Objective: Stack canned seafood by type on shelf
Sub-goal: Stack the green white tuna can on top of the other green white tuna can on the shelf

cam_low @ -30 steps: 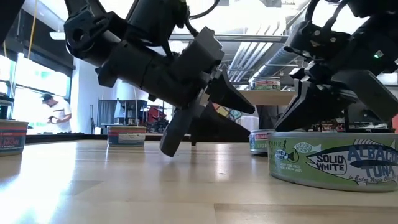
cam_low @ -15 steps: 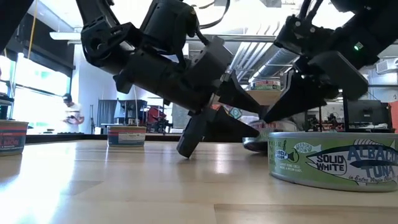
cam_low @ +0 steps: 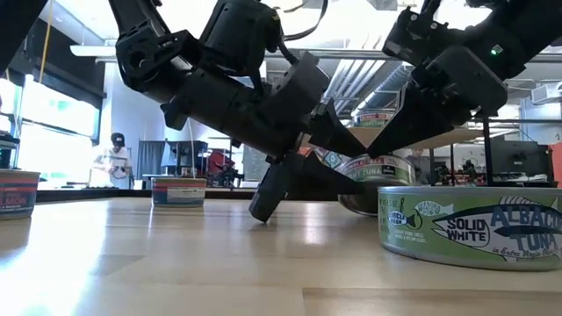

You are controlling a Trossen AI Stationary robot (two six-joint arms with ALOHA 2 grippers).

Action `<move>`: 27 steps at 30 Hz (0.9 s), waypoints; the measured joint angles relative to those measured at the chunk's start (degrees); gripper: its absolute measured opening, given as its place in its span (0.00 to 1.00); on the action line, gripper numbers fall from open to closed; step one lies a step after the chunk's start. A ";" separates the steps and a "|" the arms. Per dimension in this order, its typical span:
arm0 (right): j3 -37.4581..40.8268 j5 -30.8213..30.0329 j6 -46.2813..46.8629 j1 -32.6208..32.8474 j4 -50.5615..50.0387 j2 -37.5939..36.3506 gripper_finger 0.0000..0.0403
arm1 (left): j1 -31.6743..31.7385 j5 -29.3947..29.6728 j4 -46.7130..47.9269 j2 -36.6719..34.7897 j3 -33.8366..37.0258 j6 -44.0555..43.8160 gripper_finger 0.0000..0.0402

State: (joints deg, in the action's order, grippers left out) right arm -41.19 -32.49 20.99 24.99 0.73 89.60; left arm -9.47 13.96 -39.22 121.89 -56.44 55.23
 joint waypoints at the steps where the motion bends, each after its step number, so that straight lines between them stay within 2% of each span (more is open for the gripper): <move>1: 0.00 0.16 0.00 0.00 0.09 0.00 0.00 | 0.02 0.10 0.01 0.00 0.03 -0.45 0.53; 4: 0.00 0.48 0.00 0.00 0.35 0.00 0.00 | 0.09 0.10 0.64 0.02 0.02 -2.03 0.49; 12: 0.00 0.55 -0.49 0.07 0.24 -0.02 0.00 | 0.11 0.19 1.68 0.04 0.08 -8.55 0.29; 20: -0.11 1.74 -6.54 1.14 1.09 -3.00 0.02 | -1.13 1.32 1.13 0.15 0.08 -12.65 0.29; 23: -0.09 4.03 -8.45 1.77 0.60 -4.20 0.08 | -1.59 1.93 1.11 0.15 0.08 -12.80 0.29; 27: -0.09 8.28 -8.50 1.91 0.33 -5.31 0.24 | -1.75 2.28 1.11 0.15 0.08 -14.65 0.29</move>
State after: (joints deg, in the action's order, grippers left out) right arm -41.28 -24.21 12.50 26.90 1.06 84.29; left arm -11.22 16.25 -38.12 122.04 -56.36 40.58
